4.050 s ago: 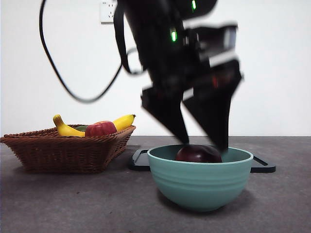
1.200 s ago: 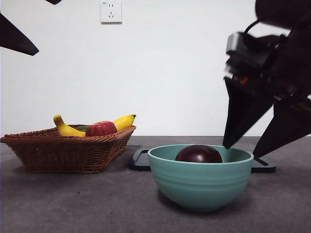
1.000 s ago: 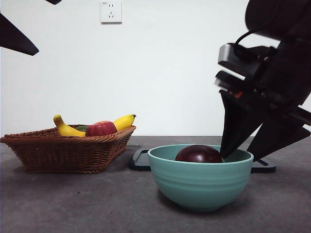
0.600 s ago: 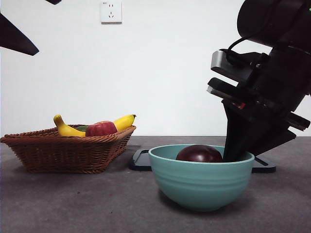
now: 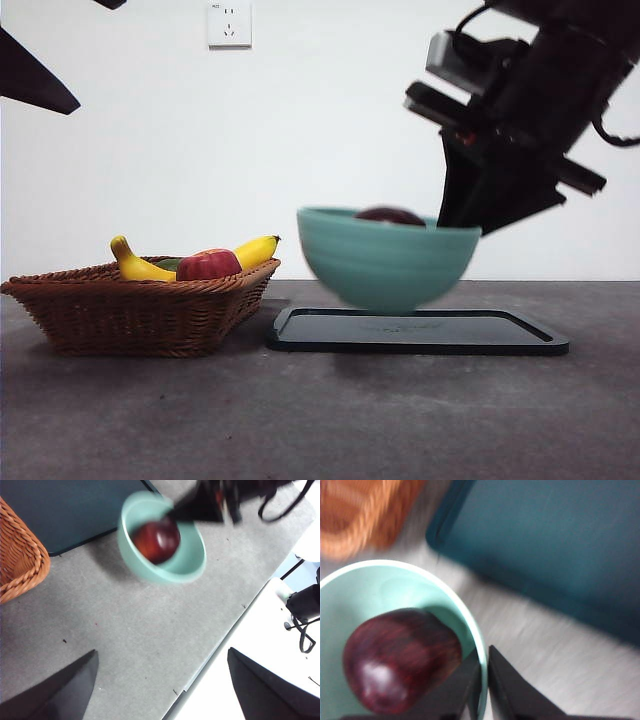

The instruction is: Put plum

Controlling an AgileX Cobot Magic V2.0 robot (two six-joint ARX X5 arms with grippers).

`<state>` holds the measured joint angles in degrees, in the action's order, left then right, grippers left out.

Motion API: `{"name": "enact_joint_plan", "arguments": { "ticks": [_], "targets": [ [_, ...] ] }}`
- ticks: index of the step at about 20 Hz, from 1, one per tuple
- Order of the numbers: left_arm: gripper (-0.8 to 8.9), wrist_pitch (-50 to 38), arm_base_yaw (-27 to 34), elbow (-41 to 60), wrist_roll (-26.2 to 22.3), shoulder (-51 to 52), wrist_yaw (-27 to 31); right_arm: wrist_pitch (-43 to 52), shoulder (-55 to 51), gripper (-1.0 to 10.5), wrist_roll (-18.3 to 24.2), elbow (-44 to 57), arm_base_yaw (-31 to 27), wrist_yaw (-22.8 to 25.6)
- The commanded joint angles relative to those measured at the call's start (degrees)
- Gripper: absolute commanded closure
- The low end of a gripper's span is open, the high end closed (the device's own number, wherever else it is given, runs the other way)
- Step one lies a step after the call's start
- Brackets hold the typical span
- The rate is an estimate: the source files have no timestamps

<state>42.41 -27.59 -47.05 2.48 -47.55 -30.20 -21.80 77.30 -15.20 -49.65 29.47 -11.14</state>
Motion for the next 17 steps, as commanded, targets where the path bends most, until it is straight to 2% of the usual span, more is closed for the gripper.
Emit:
{"name": "enact_joint_plan", "arguments": {
  "ticks": [1,9,17],
  "targets": [
    [4.16,-0.46,-0.22,-0.46,-0.11,-0.26,-0.28,0.28,0.57,9.4,-0.20,-3.80,-1.66,0.90],
    [4.16,-0.42,-0.22,-0.46,-0.33,-0.26,-0.26,-2.84,11.54,9.4,3.80,-17.29,-8.52,0.85],
    [4.16,-0.35,-0.22,-0.46,-0.33,-0.26,-0.28,-1.73,24.59,9.4,5.16,-24.48,-10.86,0.70]
  ]
}}
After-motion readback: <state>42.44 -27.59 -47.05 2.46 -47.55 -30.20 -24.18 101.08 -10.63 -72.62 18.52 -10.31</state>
